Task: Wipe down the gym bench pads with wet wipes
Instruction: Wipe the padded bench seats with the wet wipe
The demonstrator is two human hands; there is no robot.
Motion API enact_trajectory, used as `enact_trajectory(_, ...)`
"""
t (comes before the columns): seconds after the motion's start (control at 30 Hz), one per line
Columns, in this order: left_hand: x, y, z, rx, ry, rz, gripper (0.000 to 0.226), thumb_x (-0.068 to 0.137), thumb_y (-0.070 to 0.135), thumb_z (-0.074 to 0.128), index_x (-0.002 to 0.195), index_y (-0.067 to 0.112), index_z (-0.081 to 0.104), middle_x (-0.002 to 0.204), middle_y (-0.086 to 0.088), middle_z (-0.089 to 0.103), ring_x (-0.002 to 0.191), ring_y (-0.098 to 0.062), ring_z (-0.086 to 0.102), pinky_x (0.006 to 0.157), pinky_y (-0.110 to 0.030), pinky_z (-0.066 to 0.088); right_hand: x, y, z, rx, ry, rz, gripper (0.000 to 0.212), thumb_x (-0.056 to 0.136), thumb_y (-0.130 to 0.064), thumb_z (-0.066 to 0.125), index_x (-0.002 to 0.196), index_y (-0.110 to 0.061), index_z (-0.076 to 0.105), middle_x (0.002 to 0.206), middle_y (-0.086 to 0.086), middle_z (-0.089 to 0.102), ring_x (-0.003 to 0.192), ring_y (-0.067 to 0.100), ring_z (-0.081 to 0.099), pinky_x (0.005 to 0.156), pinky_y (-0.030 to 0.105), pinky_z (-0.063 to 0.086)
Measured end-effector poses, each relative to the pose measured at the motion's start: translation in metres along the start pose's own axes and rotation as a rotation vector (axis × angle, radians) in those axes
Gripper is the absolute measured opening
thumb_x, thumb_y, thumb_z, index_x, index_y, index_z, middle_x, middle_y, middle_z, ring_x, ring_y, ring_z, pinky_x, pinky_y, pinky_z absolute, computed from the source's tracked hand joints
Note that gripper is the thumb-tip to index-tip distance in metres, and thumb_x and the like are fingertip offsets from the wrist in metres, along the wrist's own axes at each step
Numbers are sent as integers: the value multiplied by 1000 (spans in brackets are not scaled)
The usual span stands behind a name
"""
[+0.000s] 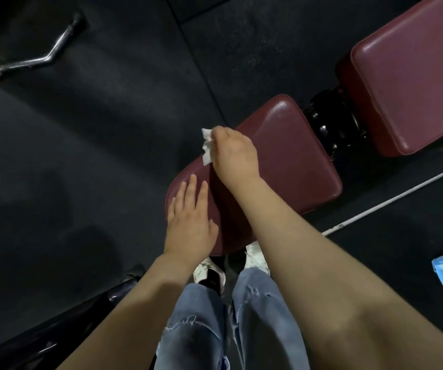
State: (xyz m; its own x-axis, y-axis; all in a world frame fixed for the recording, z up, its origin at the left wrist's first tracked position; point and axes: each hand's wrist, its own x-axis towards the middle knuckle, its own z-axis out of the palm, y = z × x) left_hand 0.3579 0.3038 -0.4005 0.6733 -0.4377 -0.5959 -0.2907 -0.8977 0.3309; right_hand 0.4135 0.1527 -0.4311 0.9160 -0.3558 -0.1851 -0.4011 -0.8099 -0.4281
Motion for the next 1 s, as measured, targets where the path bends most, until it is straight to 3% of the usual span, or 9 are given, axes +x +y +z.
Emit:
enact_trajectory(0.1,-1,0,-6,12,-42,15,81,90,23,54,158,17,10,166,-8,-4,152,-25,-5,124,-45,6,-13,21,-10,-49,39,16,12,73,-5,70,80,-9,61,71,8,63,61,31,59,54,33,41)
enact_trajectory(0.2,4,4,-14,26,-61,60,80,91,22,53,158,17,10,166,-6,-3,152,-24,-5,124,-46,7,-82,69,-31,31,85,357,12,91,-25,58,91,-13,62,82,6,67,75,31,62,63,35,44)
enact_trajectory(0.33,26,15,-16,77,-62,131,80,92,25,51,158,19,5,166,-3,-8,152,-23,-7,123,-49,6,-139,87,-38,198,182,776,15,95,-14,50,105,-11,61,99,5,65,92,27,62,75,29,41)
enact_trajectory(0.47,37,25,-12,130,-63,120,88,91,34,54,158,18,-2,165,-6,-13,152,-27,-10,122,-54,5,-61,51,-29,241,143,482,16,94,-18,53,103,-21,66,90,-7,68,80,4,62,72,16,41)
enact_trajectory(0.57,35,20,-12,238,-100,151,99,92,48,56,156,16,-11,164,-9,-19,151,-30,-13,122,-54,6,10,27,-24,50,61,161,10,80,-13,68,90,-11,67,79,3,67,69,21,63,61,28,41)
enact_trajectory(0.63,37,21,-15,300,-148,152,106,90,57,55,154,14,-18,162,-11,-25,151,-31,-16,122,-54,7,22,35,-24,-49,94,94,17,72,-7,74,86,-9,65,74,6,65,63,26,62,56,31,42)
enact_trajectory(0.77,40,29,-18,401,-227,133,121,85,66,57,150,11,-28,158,-14,-33,149,-35,-20,121,-56,9,-65,80,-43,77,111,494,15,89,-18,61,103,-18,66,99,3,72,88,23,66,69,21,39)
enact_trajectory(0.87,41,32,-13,454,-238,107,132,79,74,58,145,7,-35,155,-19,-36,147,-40,-22,120,-61,10,-140,102,-49,120,114,777,10,96,-14,49,95,-12,59,91,9,66,86,29,63,70,29,42)
enact_trajectory(1.0,43,35,-6,487,-247,78,137,77,77,57,138,5,-42,152,-21,-40,146,-42,-25,118,-63,10,-124,94,-46,206,171,840,15,98,-13,47,103,-12,62,97,4,66,91,18,63,78,28,45)
